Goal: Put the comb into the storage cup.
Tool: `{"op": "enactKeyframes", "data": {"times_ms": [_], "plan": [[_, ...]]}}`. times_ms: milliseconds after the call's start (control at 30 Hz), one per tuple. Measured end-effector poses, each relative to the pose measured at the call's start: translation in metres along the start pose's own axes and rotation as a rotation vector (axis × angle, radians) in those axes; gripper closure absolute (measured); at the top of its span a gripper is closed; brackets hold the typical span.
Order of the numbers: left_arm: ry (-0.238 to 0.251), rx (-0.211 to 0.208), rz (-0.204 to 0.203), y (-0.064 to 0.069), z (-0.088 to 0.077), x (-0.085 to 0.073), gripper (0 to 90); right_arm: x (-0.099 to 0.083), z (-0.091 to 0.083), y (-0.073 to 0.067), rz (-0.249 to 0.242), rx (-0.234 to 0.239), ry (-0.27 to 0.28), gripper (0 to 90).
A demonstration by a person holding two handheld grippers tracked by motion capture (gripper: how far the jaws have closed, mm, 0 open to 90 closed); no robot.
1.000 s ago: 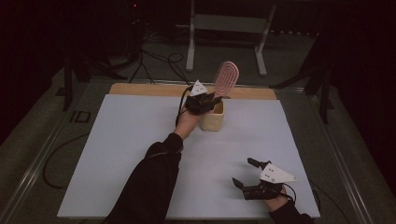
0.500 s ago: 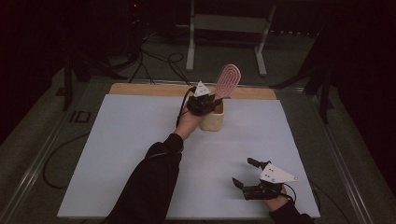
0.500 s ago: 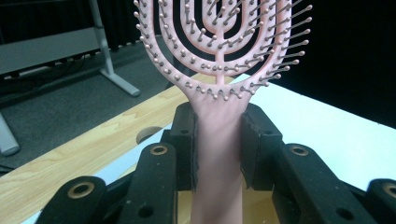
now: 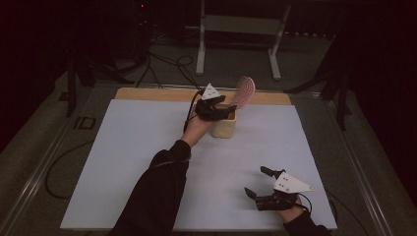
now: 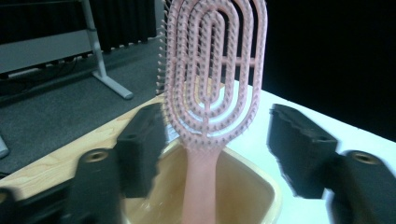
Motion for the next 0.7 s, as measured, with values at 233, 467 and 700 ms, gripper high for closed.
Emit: {"op": "enactKeyframes", "data": {"times_ms": [233,467,700], "plan": [[-0.041,-0.046,0.014,0.0,-0.005,0.004,8.1,0.0,0.0,0.0,-0.001,-0.003,0.0,9.6],[-0.05,-0.084,0.015,-0.002,-0.01,0.002,0.0,0.0,0.0,0.0,0.0,-0.003,0.001,9.6],[-0.064,-0.093,0.013,-0.006,-0.018,0.001,0.0,0.0,0.0,0.0,0.001,-0.006,-0.001,9.6]]}}
Point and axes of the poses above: each handheld gripper's, and its own axes: z roughly forward along the jaws, x roughly out of its top, y roughly to its right, the point moved 1 cm from there along z, roughly forward along the jaws, and after that the axes turned 4 degrees about -y, right-handed, at the moved point
